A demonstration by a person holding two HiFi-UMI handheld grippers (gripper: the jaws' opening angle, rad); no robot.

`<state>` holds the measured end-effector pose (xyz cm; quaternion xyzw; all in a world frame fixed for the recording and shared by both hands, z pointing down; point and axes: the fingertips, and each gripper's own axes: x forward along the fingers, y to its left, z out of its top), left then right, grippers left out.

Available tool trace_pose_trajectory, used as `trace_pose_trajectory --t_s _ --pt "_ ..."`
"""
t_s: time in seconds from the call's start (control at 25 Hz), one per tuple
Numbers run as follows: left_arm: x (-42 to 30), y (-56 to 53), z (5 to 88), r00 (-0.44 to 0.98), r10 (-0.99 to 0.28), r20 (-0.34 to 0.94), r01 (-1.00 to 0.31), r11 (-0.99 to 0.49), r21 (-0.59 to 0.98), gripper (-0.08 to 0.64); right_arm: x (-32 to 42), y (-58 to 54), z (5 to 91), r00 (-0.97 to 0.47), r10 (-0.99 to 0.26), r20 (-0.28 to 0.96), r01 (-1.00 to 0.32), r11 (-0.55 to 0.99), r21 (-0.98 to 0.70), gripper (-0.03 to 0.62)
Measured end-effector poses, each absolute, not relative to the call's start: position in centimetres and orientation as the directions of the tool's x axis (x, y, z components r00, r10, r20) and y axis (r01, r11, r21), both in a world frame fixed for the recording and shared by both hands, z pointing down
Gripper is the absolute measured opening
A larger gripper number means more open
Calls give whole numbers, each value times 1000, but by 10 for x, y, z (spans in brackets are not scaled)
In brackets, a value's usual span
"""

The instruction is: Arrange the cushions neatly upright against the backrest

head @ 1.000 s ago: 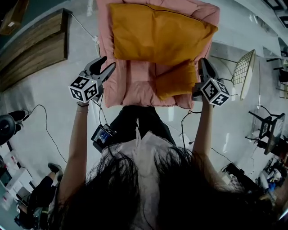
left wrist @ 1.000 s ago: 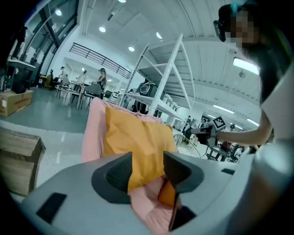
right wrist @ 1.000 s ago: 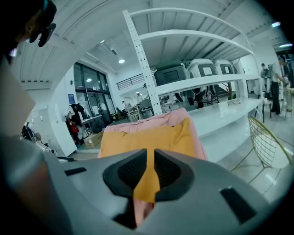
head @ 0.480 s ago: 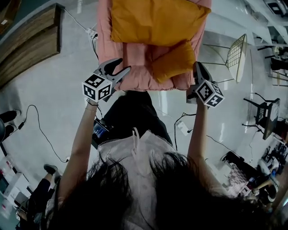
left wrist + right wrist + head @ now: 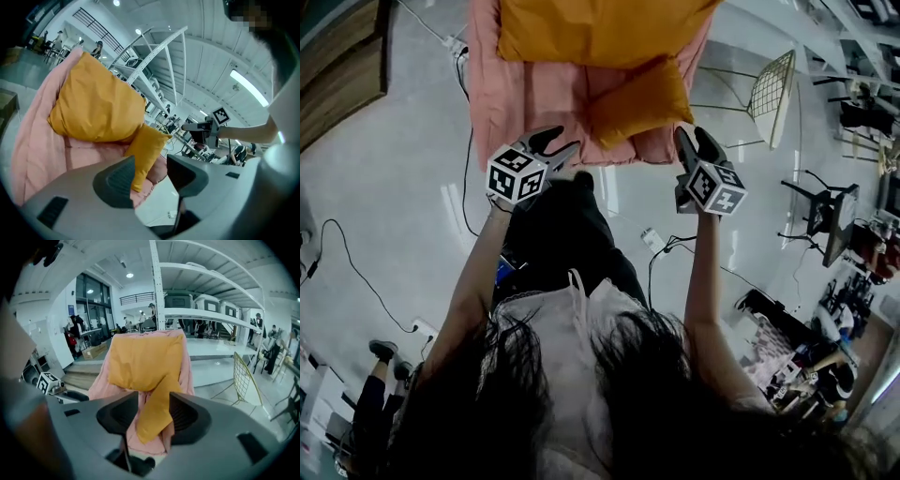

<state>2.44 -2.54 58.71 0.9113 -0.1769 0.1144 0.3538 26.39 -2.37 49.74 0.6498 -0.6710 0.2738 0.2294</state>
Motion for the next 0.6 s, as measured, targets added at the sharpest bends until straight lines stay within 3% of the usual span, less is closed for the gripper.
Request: trace_pose_trajectory --t_s 0.32,0.6 --pt "56 7 650 879 -230 418 -468 -582 665 218 296 -34 545 -15 -616 788 -963 220 154 215" --pt "92 39 701 837 -258 483 -545 -479 688 218 306 -50 582 -24 -568 823 -801 503 325 215"
